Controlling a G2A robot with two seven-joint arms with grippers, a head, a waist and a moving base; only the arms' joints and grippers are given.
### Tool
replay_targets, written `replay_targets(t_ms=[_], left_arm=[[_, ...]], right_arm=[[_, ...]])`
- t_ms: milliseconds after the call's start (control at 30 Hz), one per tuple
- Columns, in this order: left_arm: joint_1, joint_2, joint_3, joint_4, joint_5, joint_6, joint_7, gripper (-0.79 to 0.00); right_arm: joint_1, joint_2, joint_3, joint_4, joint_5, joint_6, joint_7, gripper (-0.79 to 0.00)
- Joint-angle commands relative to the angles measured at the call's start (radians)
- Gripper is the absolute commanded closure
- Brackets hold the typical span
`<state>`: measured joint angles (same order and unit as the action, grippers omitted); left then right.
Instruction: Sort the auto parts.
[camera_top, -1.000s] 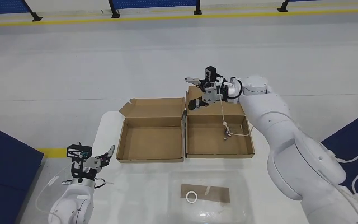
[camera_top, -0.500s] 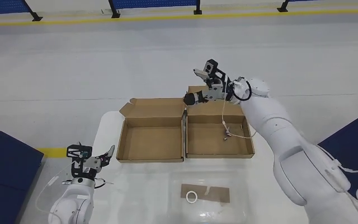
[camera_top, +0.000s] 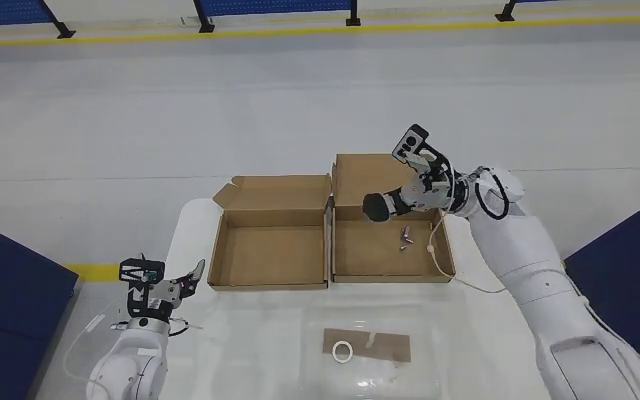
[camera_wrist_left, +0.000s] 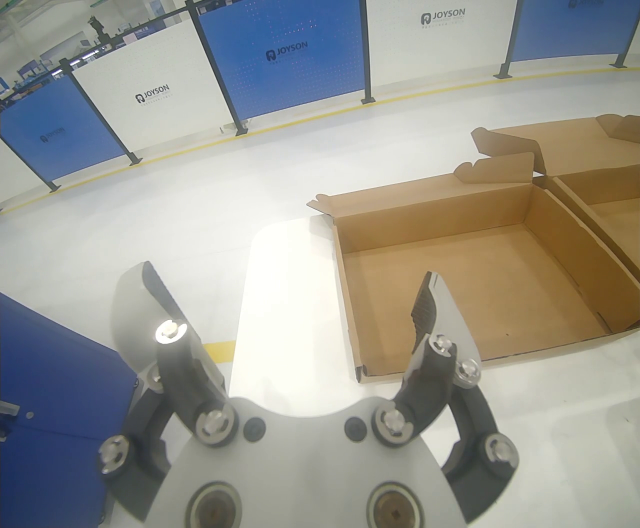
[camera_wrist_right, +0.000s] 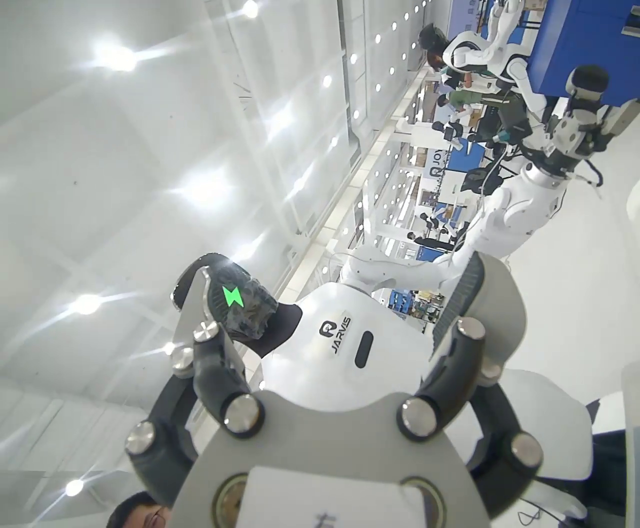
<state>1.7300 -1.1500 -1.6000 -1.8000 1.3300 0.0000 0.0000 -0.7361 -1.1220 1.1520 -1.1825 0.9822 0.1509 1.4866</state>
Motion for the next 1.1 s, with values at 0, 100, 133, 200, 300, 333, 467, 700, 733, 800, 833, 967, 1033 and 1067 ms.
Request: replay_targets(t_ms=[0,100,133,200,300,333,467,700,733,800,833,967,1033,1067], left_arm=[[0.000,0.000,0.000,0.000,0.000,0.000,0.000,-0.785],[0.000,0.000,0.000,0.000,0.000,0.000,0.000,-0.785],[0.000,0.000,0.000,0.000,0.000,0.000,0.000,-0.785],[0.000,0.000,0.000,0.000,0.000,0.000,0.000,-0.785],[0.000,0.000,0.000,0.000,0.000,0.000,0.000,-0.785],[0.000,0.000,0.000,0.000,0.000,0.000,0.000,-0.785],[0.000,0.000,0.000,0.000,0.000,0.000,0.000,-0.785],[-0.004,-0.001,0.021,-0.032,0.019,-0.022,-0.033,-0.785],[-0.004,-0.002,0.034,-0.050,0.028,-0.028,-0.048,-0.785],[0.001,-0.005,0.059,-0.080,0.029,-0.022,-0.074,-0.785],[0.003,-0.006,0.073,-0.097,0.036,-0.018,-0.087,-0.785],[0.004,-0.007,0.082,-0.109,0.040,-0.015,-0.086,-0.785],[0.004,-0.007,0.082,-0.109,0.040,-0.015,-0.086,-0.785],[0.004,-0.007,0.082,-0.109,0.040,-0.015,-0.086,-0.785]], right_arm=[[-0.082,0.024,0.075,-0.116,-0.022,0.054,-0.030,-0.785],[-0.180,0.050,0.163,-0.248,-0.039,0.118,-0.072,-0.785],[-0.204,0.055,0.185,-0.281,-0.039,0.132,-0.081,-0.785],[-0.224,0.060,0.203,-0.308,-0.035,0.142,-0.090,-0.785],[-0.224,0.060,0.203,-0.308,-0.035,0.142,-0.090,-0.785],[-0.224,0.060,0.203,-0.308,-0.035,0.142,-0.090,-0.785],[-0.224,0.060,0.203,-0.308,-0.035,0.142,-0.090,-0.785],[-0.224,0.060,0.203,-0.308,-0.035,0.142,-0.090,-0.785],[-0.224,0.060,0.203,-0.308,-0.035,0.142,-0.090,-0.785],[-0.224,0.060,0.203,-0.308,-0.035,0.142,-0.090,-0.785],[-0.224,0.060,0.203,-0.308,-0.035,0.142,-0.090,-0.785],[-0.224,0.060,0.203,-0.308,-0.035,0.142,-0.090,-0.785],[-0.224,0.060,0.203,-0.308,-0.035,0.142,-0.090,-0.785],[-0.224,0.060,0.203,-0.308,-0.035,0.142,-0.090,-0.785]])
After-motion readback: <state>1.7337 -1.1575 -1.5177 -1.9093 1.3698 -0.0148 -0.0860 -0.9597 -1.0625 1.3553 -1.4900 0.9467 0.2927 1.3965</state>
